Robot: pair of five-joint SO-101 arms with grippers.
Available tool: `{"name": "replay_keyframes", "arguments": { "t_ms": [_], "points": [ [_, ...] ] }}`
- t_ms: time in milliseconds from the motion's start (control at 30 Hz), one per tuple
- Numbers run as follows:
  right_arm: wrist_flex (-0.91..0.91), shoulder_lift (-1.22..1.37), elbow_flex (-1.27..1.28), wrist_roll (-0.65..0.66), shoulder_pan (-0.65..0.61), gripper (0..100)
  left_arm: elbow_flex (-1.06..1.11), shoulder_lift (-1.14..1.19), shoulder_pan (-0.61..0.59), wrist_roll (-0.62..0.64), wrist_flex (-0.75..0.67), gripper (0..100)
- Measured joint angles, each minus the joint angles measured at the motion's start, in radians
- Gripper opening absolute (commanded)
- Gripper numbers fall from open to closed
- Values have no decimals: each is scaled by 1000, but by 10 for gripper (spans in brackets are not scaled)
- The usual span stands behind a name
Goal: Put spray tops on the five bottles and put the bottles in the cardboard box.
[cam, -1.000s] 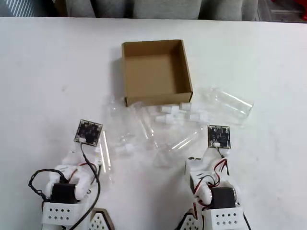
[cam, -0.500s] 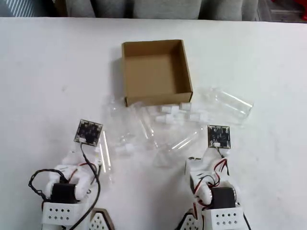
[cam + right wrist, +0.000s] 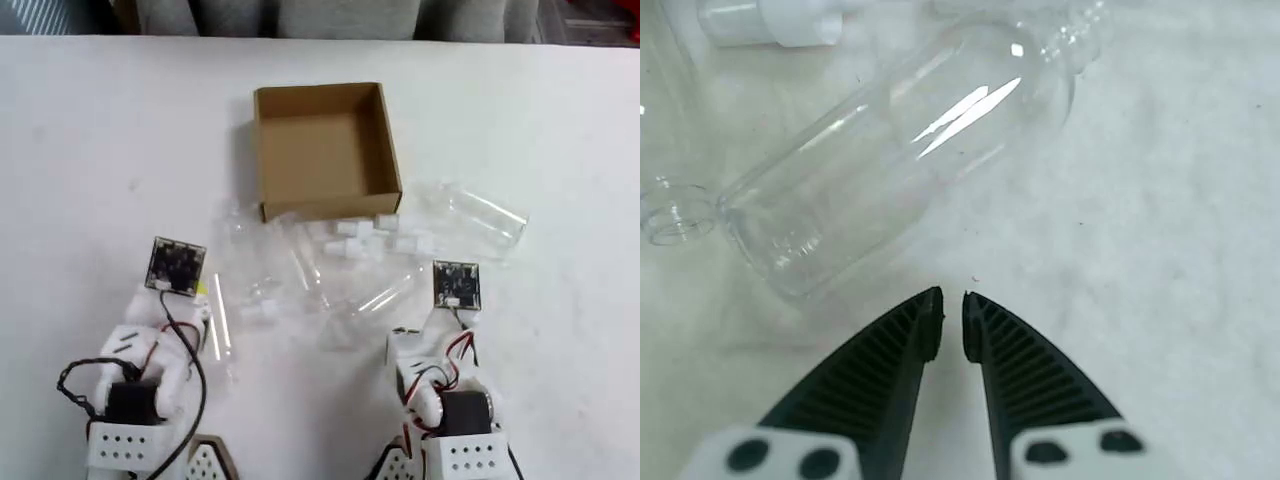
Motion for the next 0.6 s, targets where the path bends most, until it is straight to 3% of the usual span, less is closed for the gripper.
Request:
{"name": "replay_keyframes", "arguments": {
  "t_ms": [267, 400, 600],
  "points": [
    [0, 0, 0, 0, 0, 17, -374, -12, 0, 0, 365, 20],
    [0, 0, 0, 0, 0, 17, -442, 58, -2, -28, 400, 20],
    [0, 0, 0, 0, 0, 17, -534, 348, 0, -5, 396, 30]
  ]
}}
